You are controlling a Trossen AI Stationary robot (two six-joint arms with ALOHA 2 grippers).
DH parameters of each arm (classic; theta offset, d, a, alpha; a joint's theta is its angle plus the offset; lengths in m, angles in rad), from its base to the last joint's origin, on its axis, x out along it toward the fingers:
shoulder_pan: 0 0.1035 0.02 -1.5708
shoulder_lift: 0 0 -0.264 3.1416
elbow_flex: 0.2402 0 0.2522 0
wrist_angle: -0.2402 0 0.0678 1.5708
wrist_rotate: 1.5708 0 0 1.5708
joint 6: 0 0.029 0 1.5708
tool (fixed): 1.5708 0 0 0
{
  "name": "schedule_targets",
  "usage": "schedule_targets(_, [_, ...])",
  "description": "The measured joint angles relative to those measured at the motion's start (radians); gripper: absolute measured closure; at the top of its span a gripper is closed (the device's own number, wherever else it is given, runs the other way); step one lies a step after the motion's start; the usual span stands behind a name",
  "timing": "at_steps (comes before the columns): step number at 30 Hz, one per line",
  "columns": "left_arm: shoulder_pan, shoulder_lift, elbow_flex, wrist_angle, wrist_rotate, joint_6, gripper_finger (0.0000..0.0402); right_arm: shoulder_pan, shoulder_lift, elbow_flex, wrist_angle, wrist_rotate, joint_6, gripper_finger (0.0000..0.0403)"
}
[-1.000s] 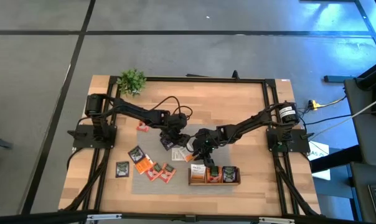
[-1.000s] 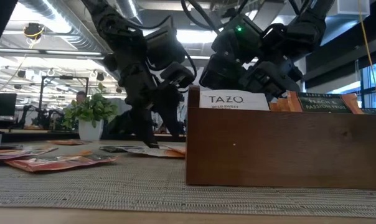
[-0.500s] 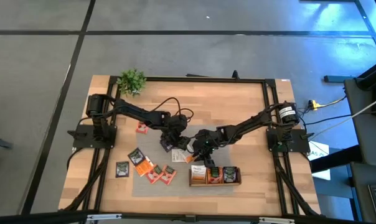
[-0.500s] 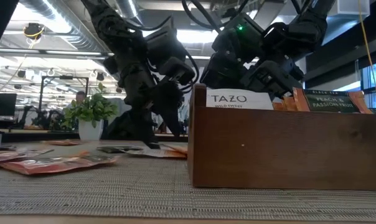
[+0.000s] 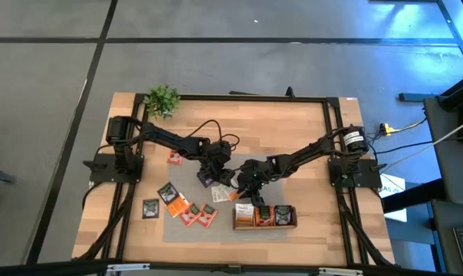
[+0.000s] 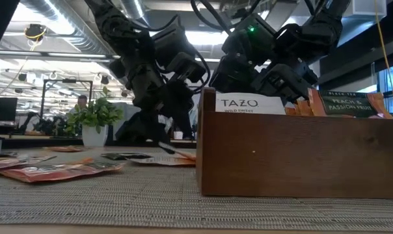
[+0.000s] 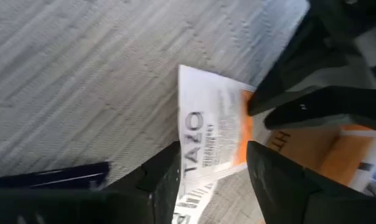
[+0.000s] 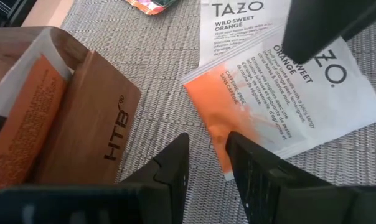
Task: Pick & Place Tea
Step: Put the top orange tea bag into the left compartment of the wooden organizer
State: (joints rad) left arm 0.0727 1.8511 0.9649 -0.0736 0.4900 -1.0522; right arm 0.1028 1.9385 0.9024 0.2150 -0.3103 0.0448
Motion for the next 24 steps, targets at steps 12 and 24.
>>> schedule_targets(12, [0.001, -0.001, 0.000, 0.002, 0.001, 0.000, 0.0299, 0.000, 0.000, 0.000, 0.002, 0.002, 0.000, 0.0283])
schedule_targets(24, [0.001, -0.001, 0.000, 0.001, 0.000, 0.065, 0.0369, 0.000, 0.000, 0.000, 0.003, 0.002, 0.000, 0.0283])
